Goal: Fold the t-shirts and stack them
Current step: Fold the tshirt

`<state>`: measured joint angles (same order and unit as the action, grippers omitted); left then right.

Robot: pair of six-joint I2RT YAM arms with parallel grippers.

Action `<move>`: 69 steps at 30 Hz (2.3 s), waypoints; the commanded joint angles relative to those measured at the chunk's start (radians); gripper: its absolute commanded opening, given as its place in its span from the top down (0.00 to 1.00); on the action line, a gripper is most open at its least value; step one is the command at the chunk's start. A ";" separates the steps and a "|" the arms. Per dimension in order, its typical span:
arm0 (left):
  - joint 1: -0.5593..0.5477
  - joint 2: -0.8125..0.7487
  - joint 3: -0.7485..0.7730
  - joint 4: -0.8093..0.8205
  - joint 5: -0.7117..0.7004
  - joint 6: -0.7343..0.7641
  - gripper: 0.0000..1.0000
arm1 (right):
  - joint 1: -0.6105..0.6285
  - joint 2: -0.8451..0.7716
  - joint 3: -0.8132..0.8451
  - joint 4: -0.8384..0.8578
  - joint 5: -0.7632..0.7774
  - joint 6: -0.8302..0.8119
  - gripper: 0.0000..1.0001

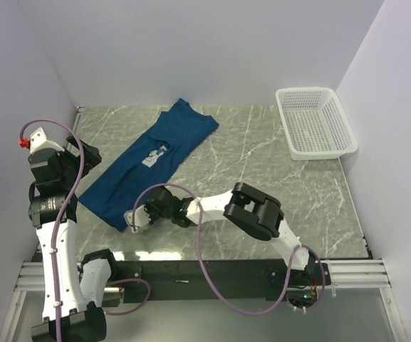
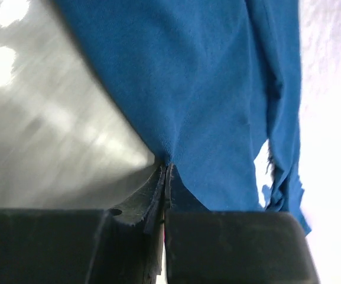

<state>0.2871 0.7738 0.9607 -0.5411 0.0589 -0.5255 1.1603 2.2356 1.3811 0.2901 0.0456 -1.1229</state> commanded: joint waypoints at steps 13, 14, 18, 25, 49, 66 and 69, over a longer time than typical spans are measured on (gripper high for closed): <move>0.001 0.108 -0.135 0.150 0.423 -0.047 0.01 | -0.330 -0.816 -0.758 -0.598 -0.248 -0.265 0.50; 0.000 0.137 -0.152 0.168 0.470 -0.088 0.01 | -0.364 -0.894 -0.818 -0.617 -0.236 -0.271 0.34; -0.109 0.330 -0.191 0.257 0.547 -0.136 0.01 | -0.562 -1.065 -0.869 -0.704 -0.237 -0.308 0.14; -0.397 0.790 -0.012 0.348 0.296 -0.243 0.06 | -0.747 -1.189 -0.772 -0.627 -0.322 0.025 0.12; -0.315 1.533 0.711 0.141 0.216 -0.137 0.63 | -0.827 -1.242 -0.563 -0.490 -0.616 0.681 0.07; -0.290 1.599 0.776 0.138 0.280 -0.131 0.88 | -0.876 -1.254 -0.582 -0.488 -0.674 0.689 0.07; -0.290 1.592 0.785 0.138 0.283 -0.133 1.00 | -0.881 -1.254 -0.587 -0.493 -0.687 0.687 0.07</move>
<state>0.0006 2.3196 1.7424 -0.3302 0.3878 -0.6922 0.2897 1.0134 0.7849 -0.2283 -0.6064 -0.4427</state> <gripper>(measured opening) 0.022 0.933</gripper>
